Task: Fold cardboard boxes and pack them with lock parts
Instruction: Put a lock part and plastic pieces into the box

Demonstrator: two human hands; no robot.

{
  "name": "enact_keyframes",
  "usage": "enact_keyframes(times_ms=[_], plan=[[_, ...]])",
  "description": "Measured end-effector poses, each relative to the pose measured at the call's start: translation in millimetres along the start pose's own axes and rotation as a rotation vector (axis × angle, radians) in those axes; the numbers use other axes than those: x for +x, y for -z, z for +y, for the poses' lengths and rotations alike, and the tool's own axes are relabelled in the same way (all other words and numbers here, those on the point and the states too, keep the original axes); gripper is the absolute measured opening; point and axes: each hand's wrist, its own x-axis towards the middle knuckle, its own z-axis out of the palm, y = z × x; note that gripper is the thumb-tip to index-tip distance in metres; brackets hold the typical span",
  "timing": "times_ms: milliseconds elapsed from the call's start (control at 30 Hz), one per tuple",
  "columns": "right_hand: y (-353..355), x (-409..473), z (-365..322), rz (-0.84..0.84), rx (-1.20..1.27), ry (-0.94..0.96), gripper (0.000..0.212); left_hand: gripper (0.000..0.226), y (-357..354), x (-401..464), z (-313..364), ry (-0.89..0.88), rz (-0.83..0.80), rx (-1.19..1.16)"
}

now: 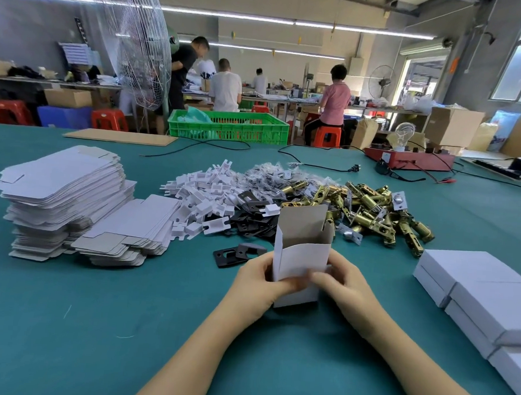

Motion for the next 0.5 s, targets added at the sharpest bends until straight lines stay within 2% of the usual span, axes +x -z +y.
enact_keyframes(times_ms=[200, 300, 400, 500], plan=[[2, 2, 5, -0.065, 0.05, -0.024, 0.042, 0.028, -1, 0, -1, 0.014, 0.022, 0.029], [6, 5, 7, -0.101, 0.072, -0.031, 0.052, 0.036, -3, -1, 1, 0.019, 0.031, 0.051], [9, 6, 11, -0.117, 0.062, -0.051, 0.049, 0.052, -2, -7, 3, -0.014, 0.029, 0.009], [11, 8, 13, -0.135, 0.074, -0.066, 0.047, 0.045, 8, -9, 15, -0.034, 0.036, -0.046]])
